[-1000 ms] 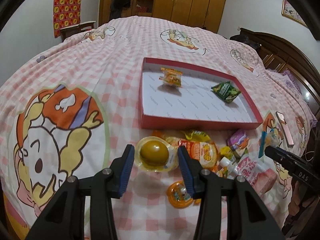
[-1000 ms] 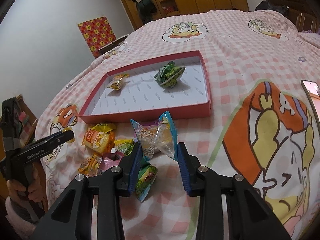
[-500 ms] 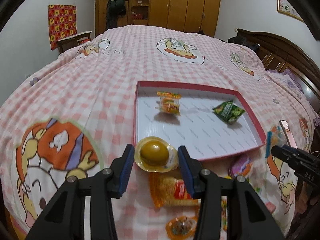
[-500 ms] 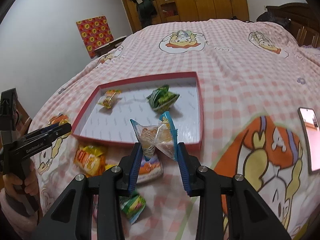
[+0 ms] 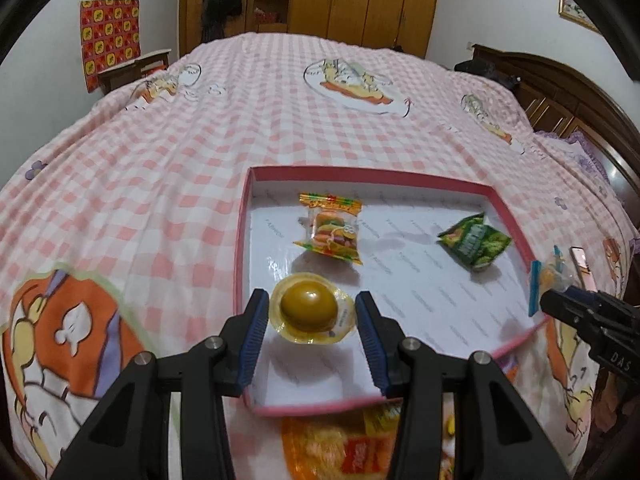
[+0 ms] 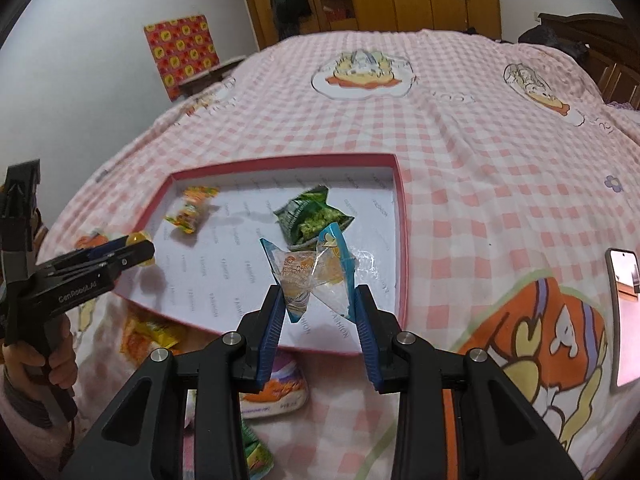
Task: Organize snacks
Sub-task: 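Lift both held snacks and carry them over the red box tray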
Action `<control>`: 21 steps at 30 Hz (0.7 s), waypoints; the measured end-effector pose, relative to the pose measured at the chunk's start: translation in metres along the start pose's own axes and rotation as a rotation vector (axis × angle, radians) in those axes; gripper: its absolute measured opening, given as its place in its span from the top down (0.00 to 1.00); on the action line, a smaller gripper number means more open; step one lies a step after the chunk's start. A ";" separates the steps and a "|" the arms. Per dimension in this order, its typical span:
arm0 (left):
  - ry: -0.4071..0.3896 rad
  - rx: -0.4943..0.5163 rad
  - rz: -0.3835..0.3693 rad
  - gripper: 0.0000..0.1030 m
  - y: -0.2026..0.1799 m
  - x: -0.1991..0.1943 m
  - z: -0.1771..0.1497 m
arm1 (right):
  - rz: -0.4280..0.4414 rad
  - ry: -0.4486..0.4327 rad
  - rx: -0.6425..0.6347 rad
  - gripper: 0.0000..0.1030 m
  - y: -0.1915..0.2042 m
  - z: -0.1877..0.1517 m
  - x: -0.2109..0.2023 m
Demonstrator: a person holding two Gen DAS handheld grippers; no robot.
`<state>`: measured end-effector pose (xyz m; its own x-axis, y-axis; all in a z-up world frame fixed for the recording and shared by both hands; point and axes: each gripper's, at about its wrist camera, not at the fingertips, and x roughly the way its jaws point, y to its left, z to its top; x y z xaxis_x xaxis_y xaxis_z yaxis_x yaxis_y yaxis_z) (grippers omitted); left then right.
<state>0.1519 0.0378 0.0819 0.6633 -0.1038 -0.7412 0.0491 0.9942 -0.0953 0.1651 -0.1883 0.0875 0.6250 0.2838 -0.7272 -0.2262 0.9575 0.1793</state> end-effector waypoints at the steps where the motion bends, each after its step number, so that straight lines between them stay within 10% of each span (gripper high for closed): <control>1: 0.010 -0.003 0.003 0.55 0.001 0.006 0.002 | -0.008 0.009 -0.002 0.65 0.000 0.000 0.004; 21: 0.027 0.042 0.034 0.54 -0.009 0.048 0.022 | -0.060 0.010 0.013 0.65 -0.007 0.024 0.048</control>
<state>0.1992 0.0241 0.0617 0.6445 -0.0704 -0.7614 0.0588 0.9974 -0.0425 0.2147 -0.1805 0.0672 0.6297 0.2254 -0.7434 -0.1785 0.9734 0.1440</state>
